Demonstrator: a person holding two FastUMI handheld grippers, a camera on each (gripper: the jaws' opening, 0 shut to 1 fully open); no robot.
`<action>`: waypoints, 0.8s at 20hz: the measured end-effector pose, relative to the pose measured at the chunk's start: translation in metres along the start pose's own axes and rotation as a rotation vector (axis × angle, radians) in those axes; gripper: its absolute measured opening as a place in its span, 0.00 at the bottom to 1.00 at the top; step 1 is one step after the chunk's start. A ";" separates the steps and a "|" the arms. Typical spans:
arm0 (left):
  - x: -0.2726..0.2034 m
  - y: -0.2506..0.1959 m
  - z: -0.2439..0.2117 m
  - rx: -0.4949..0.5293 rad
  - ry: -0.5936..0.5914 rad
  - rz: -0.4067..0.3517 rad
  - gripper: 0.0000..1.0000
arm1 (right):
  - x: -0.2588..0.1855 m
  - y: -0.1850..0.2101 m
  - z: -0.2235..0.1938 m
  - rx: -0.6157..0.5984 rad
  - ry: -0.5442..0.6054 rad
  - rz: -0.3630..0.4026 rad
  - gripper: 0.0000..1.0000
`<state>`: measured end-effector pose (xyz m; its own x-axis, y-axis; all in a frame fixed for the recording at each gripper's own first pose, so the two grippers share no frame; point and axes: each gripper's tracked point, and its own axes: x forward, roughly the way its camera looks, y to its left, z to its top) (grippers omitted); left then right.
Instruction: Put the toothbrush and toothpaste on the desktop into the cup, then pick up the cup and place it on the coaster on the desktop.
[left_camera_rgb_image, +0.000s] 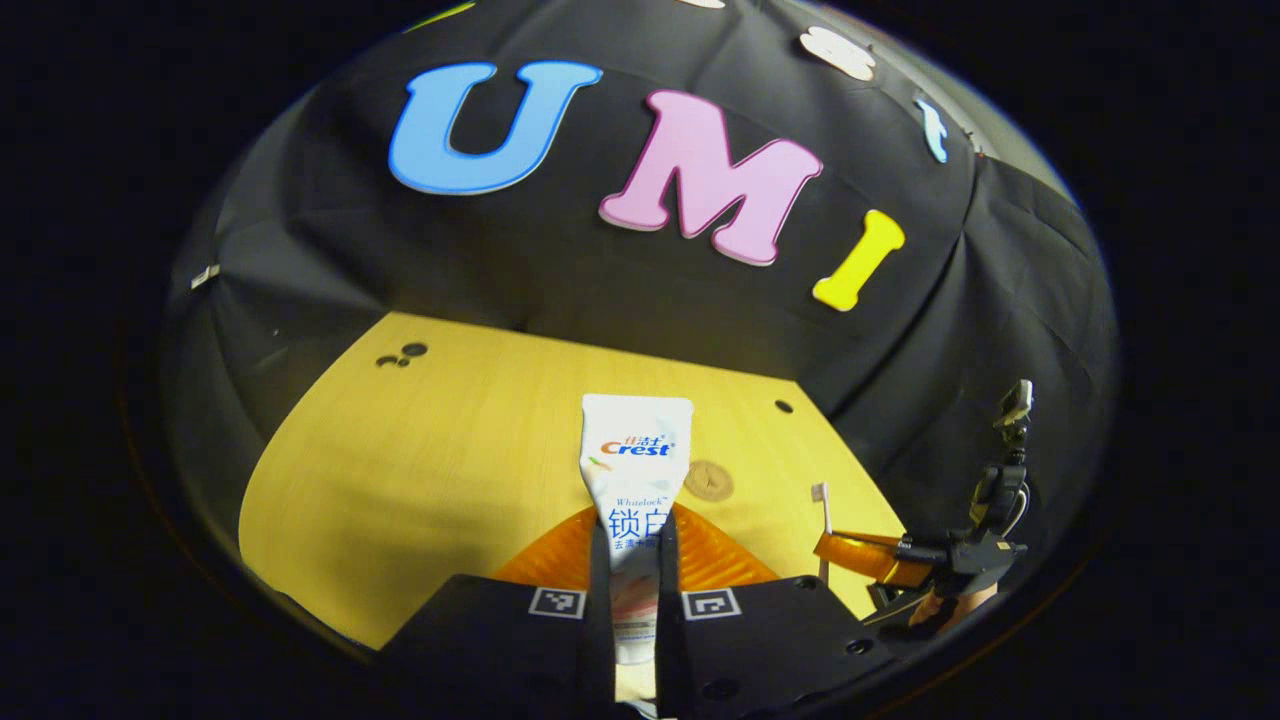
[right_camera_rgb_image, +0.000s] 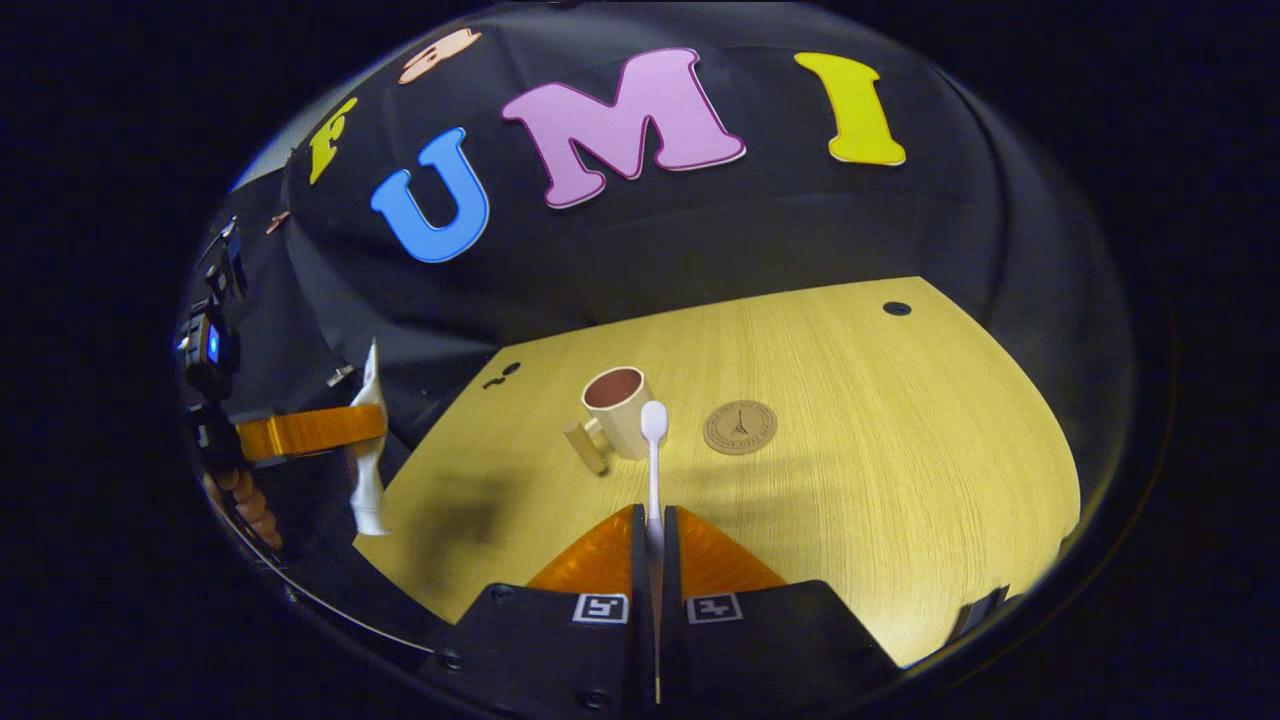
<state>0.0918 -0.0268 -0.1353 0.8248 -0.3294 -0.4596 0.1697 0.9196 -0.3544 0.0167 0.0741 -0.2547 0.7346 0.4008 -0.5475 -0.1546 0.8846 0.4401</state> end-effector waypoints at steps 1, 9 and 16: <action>0.008 -0.007 0.012 0.012 -0.035 -0.019 0.21 | -0.003 0.002 0.006 0.005 -0.014 0.017 0.06; 0.085 -0.045 0.085 0.050 -0.245 -0.114 0.20 | -0.045 0.017 0.083 0.212 -0.201 0.247 0.06; 0.165 -0.046 0.108 -0.009 -0.325 -0.118 0.20 | -0.078 -0.005 0.134 0.307 -0.299 0.340 0.06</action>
<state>0.2785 -0.1008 -0.1071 0.9286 -0.3467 -0.1321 0.2709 0.8769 -0.3971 0.0494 0.0061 -0.1189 0.8394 0.5275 -0.1314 -0.2494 0.5884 0.7692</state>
